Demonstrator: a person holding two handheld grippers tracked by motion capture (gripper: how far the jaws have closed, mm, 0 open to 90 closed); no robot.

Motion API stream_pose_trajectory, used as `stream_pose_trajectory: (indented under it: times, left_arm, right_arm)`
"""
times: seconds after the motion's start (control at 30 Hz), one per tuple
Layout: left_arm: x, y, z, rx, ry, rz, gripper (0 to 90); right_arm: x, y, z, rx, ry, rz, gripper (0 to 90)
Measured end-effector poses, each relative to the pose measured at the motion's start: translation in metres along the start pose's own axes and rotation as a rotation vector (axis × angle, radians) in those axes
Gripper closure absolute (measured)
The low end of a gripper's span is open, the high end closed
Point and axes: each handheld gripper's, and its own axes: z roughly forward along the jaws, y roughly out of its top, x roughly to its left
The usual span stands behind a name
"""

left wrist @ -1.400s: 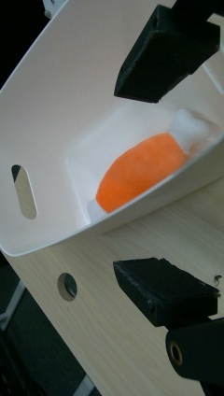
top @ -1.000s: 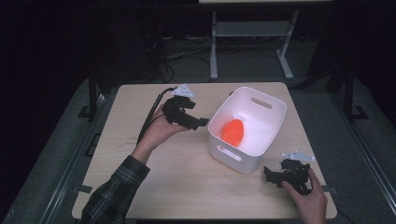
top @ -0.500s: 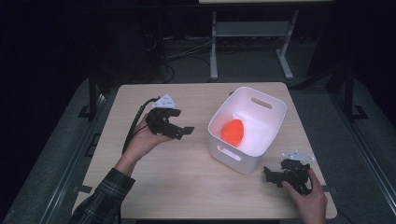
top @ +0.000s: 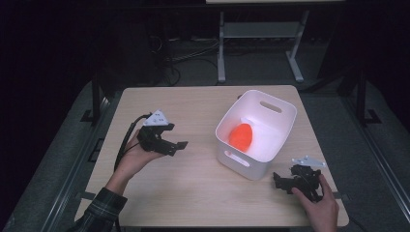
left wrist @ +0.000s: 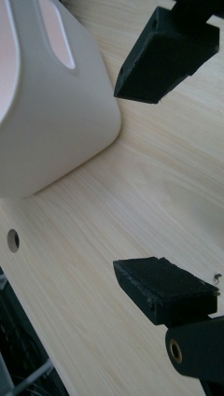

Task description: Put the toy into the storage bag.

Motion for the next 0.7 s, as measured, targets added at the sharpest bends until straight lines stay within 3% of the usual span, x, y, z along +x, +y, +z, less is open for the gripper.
stream_pose_trajectory:
  times: [0.7]
  left_arm:
    - [-0.007, -0.060, -0.015, 0.025, 0.081, 0.013, 14.0]
  right_arm:
    - [0.000, 0.000, 0.000, -0.001, -0.001, -0.001, 0.0]
